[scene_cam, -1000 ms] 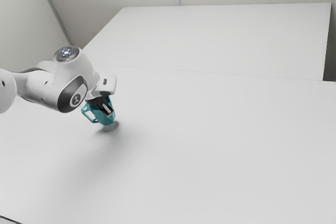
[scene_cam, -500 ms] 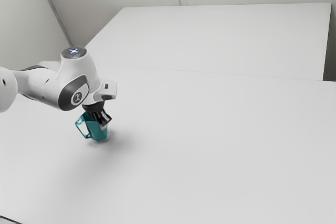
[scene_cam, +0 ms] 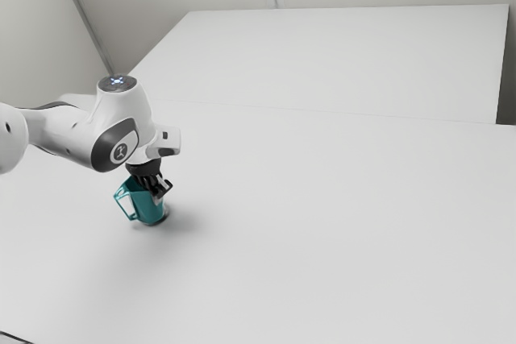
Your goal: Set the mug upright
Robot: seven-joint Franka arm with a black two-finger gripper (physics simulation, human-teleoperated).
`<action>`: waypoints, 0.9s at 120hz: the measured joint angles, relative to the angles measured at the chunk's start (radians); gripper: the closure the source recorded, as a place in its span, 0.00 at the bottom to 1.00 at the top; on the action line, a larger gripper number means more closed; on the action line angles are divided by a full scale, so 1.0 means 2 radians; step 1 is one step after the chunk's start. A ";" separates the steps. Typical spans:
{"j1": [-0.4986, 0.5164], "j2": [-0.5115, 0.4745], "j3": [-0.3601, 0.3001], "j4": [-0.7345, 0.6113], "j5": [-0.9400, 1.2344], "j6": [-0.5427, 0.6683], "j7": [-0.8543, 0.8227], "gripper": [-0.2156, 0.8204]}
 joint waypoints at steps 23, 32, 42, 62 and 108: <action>0.000 0.000 0.000 0.000 -0.002 -0.002 -0.004 0.87; 0.000 0.000 0.000 0.000 -0.002 -0.002 -0.006 0.84; 0.000 -0.001 0.000 0.000 -0.002 -0.003 -0.007 0.81; 0.001 -0.004 0.000 0.000 -0.002 -0.004 -0.009 0.74; -0.004 -0.020 -0.002 0.000 -0.001 -0.009 -0.015 0.65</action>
